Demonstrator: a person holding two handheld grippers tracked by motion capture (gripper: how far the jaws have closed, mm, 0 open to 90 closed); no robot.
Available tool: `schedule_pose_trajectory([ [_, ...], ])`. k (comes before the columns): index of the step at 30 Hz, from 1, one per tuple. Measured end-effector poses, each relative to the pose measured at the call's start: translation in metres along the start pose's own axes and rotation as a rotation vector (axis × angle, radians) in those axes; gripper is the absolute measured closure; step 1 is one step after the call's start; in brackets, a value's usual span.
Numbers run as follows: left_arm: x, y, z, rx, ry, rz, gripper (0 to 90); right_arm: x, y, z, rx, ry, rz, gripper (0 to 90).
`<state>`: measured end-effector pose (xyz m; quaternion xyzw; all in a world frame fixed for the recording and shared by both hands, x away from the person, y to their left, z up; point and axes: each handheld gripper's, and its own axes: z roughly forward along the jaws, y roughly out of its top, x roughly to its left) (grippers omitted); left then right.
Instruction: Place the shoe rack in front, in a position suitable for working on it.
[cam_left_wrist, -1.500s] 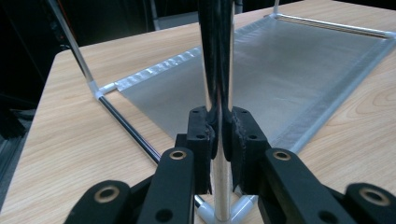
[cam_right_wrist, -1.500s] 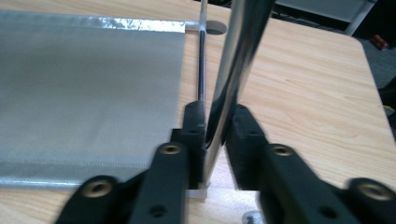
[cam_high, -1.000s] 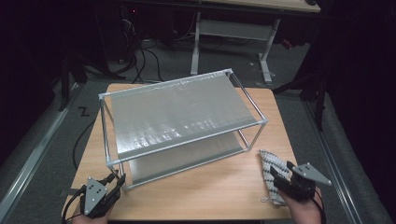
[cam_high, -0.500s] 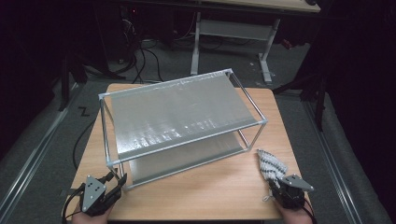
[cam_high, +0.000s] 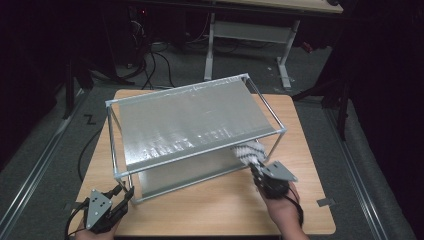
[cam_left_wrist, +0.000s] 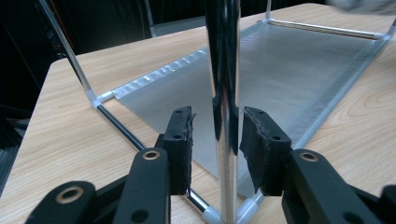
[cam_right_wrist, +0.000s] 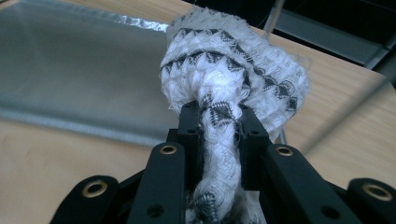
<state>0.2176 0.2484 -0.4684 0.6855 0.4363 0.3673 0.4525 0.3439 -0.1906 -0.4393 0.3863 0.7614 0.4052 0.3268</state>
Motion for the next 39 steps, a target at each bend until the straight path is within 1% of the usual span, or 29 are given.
schedule_pose_trajectory([
  [1, 0.0, 0.0, 0.0, -0.002, -0.002, -0.002, 63.9, 0.003, 0.004, 0.014, 0.013, 0.0, -0.001, 76.2],
  [2, 0.0, 0.0, 0.0, -0.002, -0.003, -0.005, 64.7, 0.006, 0.008, 0.04, 0.049, -0.015, -0.005, 76.2],
  [3, 0.001, -0.001, 0.0, -0.003, -0.006, -0.008, 65.5, 0.007, 0.008, 0.052, 0.078, -0.027, -0.011, 76.2],
  [4, 0.001, -0.001, 0.001, 0.0, -0.007, -0.009, 65.5, 0.007, 0.008, 0.052, 0.078, -0.027, -0.011, 76.2],
  [5, 0.001, -0.002, 0.001, 0.006, -0.006, -0.007, 68.5, 0.008, 0.004, 0.072, 0.143, -0.04, -0.032, 76.3],
  [6, 0.001, -0.002, 0.001, 0.006, -0.006, -0.007, 70.4, 0.008, 0.004, 0.072, 0.143, -0.04, -0.032, 76.3],
  [8, 0.001, -0.003, 0.003, 0.012, -0.015, -0.005, 73.3, 0.007, -0.007, 0.09, 0.225, -0.041, -0.035, 76.4],
  [11, -0.001, -0.003, 0.003, 0.013, -0.02, 0.005, 77.4, 0.006, -0.015, 0.093, 0.241, -0.037, -0.043, 76.5],
  [13, -0.003, -0.002, 0.004, 0.014, -0.039, 0.005, 78.6, 0.004, -0.019, 0.089, 0.233, -0.034, -0.026, 76.5],
  [14, -0.004, -0.002, 0.004, 0.013, -0.051, 0.004, 79.0, 0.001, -0.022, 0.085, 0.237, -0.042, -0.034, 76.5],
  [16, -0.012, 0.001, 0.007, 0.013, -0.09, 0.017, 79.2, -0.004, -0.026, 0.079, 0.24, -0.048, -0.03, 76.4],
  [18, -0.015, 0.001, 0.008, 0.011, -0.099, 0.022, 79.1, -0.007, -0.028, 0.075, 0.241, -0.053, -0.03, 76.4],
  [19, -0.025, 0.004, 0.011, 0.012, -0.131, 0.035, 79.1, -0.014, -0.034, 0.068, 0.238, -0.064, -0.022, 76.3],
  [20, -0.025, 0.004, 0.011, 0.012, -0.131, 0.035, 79.1, -0.014, -0.034, 0.068, 0.238, -0.064, -0.022, 76.3],
  [21, -0.034, 0.006, 0.014, 0.01, -0.162, 0.047, 79.1, -0.024, -0.042, 0.058, 0.235, -0.08, -0.019, 76.2],
  [22, -0.034, 0.006, 0.014, 0.01, -0.162, 0.047, 79.1, -0.024, -0.042, 0.058, 0.235, -0.08, -0.019, 76.2],
  [23, -0.04, 0.007, 0.015, 0.009, -0.179, 0.052, 79.1, -0.028, -0.047, 0.053, 0.239, -0.084, -0.005, 76.2],
  [24, -0.047, 0.008, 0.015, 0.028, -0.196, 0.027, 79.2, -0.033, -0.051, 0.047, 0.235, -0.089, -0.007, 76.2],
  [25, -0.058, 0.01, 0.019, 0.026, -0.234, 0.028, 79.4, -0.043, -0.059, 0.036, 0.233, -0.105, 0.001, 76.1],
  [26, -0.058, 0.01, 0.019, 0.026, -0.234, 0.028, 79.5, -0.043, -0.059, 0.036, 0.233, -0.105, 0.001, 76.1],
  [27, -0.062, 0.012, 0.022, 0.005, -0.252, 0.06, 79.5, -0.047, -0.063, 0.031, 0.233, -0.115, 0.006, 76.2],
  [29, -0.074, 0.015, 0.025, 0.004, -0.284, 0.074, 79.5, -0.058, -0.071, 0.021, 0.234, -0.132, 0.016, 76.1],
  [30, -0.079, 0.016, 0.026, 0.004, -0.3, 0.079, 79.5, -0.068, -0.078, 0.012, 0.239, -0.148, 0.026, 76.1],
  [31, -0.085, 0.017, 0.028, 0.002, -0.314, 0.084, 79.5, -0.068, -0.078, 0.012, 0.239, -0.148, 0.026, 76.1],
  [32, -0.091, 0.018, 0.029, 0.001, -0.326, 0.089, 79.6, -0.073, -0.081, 0.008, 0.241, -0.157, 0.029, 76.1],
  [33, -0.096, 0.019, 0.031, 0.001, -0.337, 0.09, 79.6, -0.078, -0.084, 0.005, 0.241, -0.162, 0.041, 76.2],
  [34, -0.102, 0.019, 0.032, 0.008, -0.366, 0.074, 79.6, -0.082, -0.087, 0.003, 0.241, -0.169, 0.043, 76.1],
  [35, -0.108, 0.02, 0.034, -0.007, -0.36, 0.086, 79.7, -0.09, -0.09, -0.001, 0.242, -0.179, 0.058, 76.1],
  [39, -0.114, 0.021, 0.035, -0.013, -0.36, 0.08, 79.8, -0.097, -0.093, -0.001, 0.242, -0.191, 0.072, 76.1],
])
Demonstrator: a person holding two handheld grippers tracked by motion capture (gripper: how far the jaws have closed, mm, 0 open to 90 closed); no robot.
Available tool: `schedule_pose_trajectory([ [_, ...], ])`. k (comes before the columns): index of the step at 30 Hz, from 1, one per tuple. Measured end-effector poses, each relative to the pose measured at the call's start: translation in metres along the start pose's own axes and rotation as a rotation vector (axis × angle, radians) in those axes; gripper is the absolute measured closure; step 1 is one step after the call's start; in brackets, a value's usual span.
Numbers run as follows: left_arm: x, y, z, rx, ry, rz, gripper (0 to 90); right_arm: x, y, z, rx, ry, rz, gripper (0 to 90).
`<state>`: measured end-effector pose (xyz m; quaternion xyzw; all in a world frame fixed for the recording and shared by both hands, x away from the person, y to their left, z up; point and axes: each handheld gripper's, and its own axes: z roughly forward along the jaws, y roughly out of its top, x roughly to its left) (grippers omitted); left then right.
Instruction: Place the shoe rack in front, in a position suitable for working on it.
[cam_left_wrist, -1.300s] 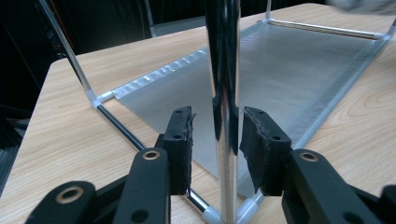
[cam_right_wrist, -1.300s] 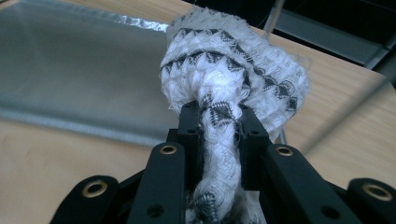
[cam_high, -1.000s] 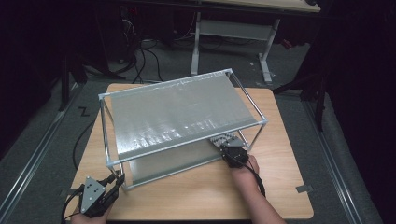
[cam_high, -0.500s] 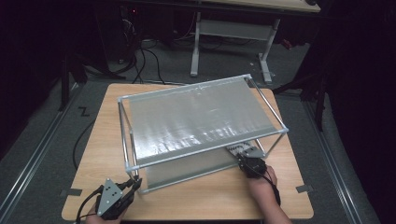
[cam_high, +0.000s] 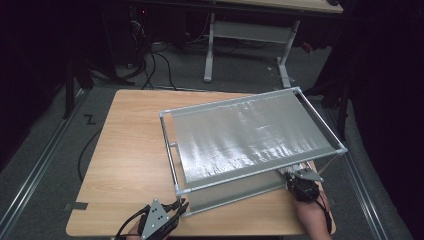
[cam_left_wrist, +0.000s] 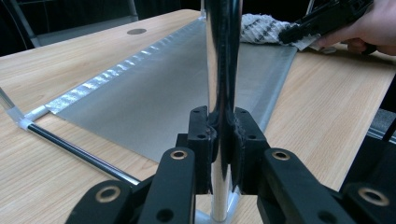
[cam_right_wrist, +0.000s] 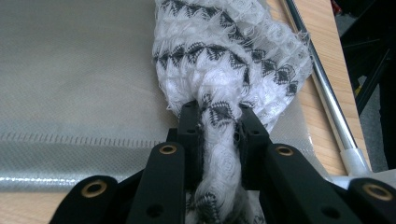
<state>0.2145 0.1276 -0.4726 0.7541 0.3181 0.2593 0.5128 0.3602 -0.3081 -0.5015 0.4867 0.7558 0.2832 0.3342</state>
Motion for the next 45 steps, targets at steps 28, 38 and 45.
schedule_pose_trajectory([
  [28, 0.004, -0.011, -0.006, -0.028, 0.004, 0.02, 56.9, 0.196, 0.05, -0.039, -0.162, 0.362, -0.184, 73.6],
  [38, 0.003, -0.012, -0.006, -0.013, 0.007, 0.035, 56.7, 0.234, 0.051, -0.044, -0.196, 0.503, -0.225, 51.9],
  [45, 0.003, -0.012, -0.006, -0.015, 0.012, 0.032, 56.5, 0.214, 0.041, -0.066, -0.235, 0.475, -0.209, 56.3],
])
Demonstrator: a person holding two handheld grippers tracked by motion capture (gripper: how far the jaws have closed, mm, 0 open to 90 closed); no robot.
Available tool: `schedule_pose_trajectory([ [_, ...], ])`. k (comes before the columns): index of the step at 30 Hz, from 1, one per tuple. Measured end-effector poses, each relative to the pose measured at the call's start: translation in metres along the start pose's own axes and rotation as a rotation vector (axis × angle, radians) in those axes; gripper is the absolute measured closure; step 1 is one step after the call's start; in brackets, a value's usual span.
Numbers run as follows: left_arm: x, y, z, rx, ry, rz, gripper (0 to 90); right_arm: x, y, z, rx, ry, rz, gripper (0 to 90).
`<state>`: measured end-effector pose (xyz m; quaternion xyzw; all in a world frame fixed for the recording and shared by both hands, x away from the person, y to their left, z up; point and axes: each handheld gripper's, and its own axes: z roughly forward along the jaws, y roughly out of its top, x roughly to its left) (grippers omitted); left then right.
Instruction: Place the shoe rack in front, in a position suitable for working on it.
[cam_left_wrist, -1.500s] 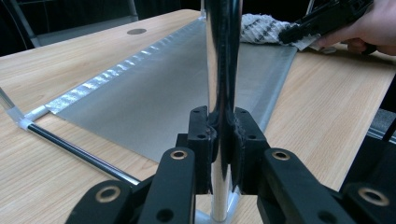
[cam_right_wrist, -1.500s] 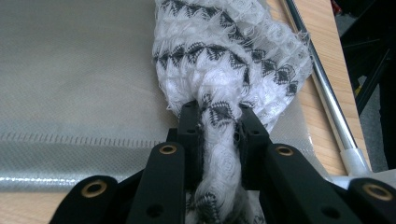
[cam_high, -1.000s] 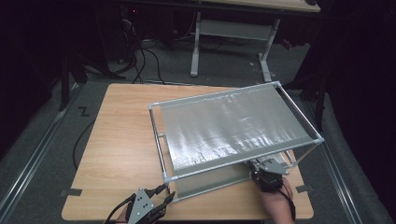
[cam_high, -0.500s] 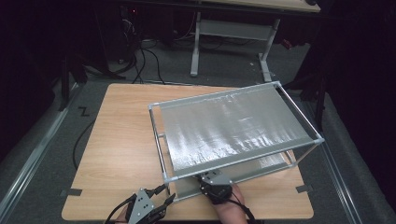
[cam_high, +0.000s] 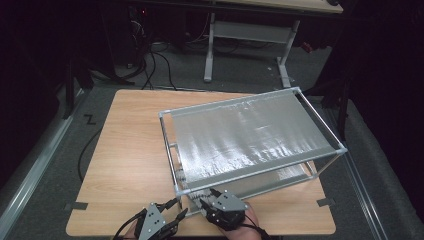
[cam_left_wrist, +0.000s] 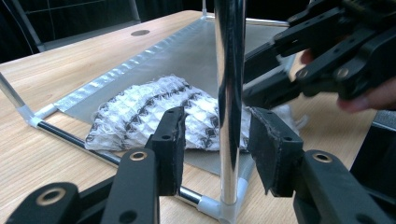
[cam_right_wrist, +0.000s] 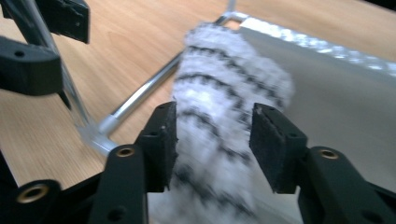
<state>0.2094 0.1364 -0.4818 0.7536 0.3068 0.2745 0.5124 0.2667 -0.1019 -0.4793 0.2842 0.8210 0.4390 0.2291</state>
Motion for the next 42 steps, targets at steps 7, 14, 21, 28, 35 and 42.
schedule_pose_trajectory([
  [7, 0.0, 0.001, 0.001, 0.0, -0.005, -0.004, 56.7, 0.0, -0.015, 0.012, 0.094, -0.013, 0.011, 67.2],
  [14, 0.002, 0.0, 0.001, -0.009, 0.002, -0.012, 56.5, 0.019, -0.005, 0.019, 0.062, 0.053, -0.006, 66.9],
  [21, 0.001, 0.002, 0.002, -0.025, 0.005, -0.029, 57.0, 0.028, 0.008, 0.031, 0.021, 0.035, 0.02, 51.9],
  [28, 0.001, 0.004, 0.004, -0.028, -0.008, -0.043, 69.3, 0.028, 0.001, 0.045, 0.085, 0.065, 0.048, 53.6],
  [35, -0.002, 0.005, 0.005, -0.033, -0.015, -0.035, 79.5, 0.032, 0.0, 0.044, 0.09, 0.059, 0.04, 62.6],
  [42, -0.003, 0.004, 0.006, -0.048, -0.02, -0.048, 80.1, 0.03, -0.002, 0.042, 0.094, 0.062, 0.015, 68.1],
])
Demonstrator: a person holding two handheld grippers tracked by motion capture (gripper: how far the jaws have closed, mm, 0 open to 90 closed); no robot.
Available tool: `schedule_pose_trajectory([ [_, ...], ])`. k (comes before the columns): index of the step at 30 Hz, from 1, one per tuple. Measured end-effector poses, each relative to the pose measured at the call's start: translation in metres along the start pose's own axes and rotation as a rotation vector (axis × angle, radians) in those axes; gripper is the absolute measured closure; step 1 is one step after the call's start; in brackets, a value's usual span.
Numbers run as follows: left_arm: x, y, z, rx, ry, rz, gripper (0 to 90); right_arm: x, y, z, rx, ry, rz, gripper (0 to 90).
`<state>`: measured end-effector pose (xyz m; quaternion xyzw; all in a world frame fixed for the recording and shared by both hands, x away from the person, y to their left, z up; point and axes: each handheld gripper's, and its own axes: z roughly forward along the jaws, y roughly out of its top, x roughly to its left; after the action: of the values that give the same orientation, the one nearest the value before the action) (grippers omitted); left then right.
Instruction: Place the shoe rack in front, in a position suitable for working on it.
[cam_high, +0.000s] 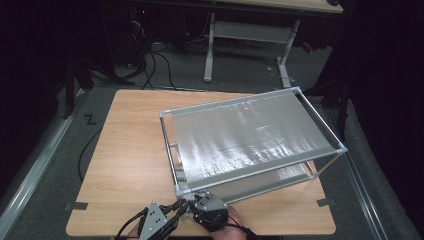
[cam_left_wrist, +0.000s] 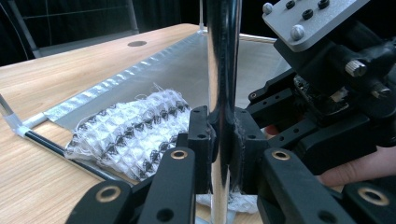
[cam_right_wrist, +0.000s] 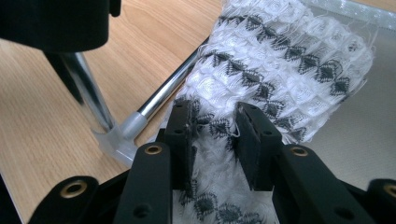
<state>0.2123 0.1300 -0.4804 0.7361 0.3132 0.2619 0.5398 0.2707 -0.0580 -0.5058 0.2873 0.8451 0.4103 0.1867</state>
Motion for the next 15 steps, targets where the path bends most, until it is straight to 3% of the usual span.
schedule_pose_trajectory([
  [4, 0.0, 0.001, 0.0, 0.005, -0.001, -0.017, 80.4, -0.007, 0.001, 0.0, 0.015, 0.029, 0.022, 67.8],
  [7, -0.001, 0.0, 0.0, 0.0, -0.002, -0.015, 80.3, -0.004, 0.0, -0.001, 0.008, -0.005, -0.011, 67.2],
  [15, -0.001, 0.0, 0.0, -0.004, -0.001, -0.01, 80.1, -0.013, -0.003, -0.004, 0.016, -0.049, -0.018, 64.8],
])
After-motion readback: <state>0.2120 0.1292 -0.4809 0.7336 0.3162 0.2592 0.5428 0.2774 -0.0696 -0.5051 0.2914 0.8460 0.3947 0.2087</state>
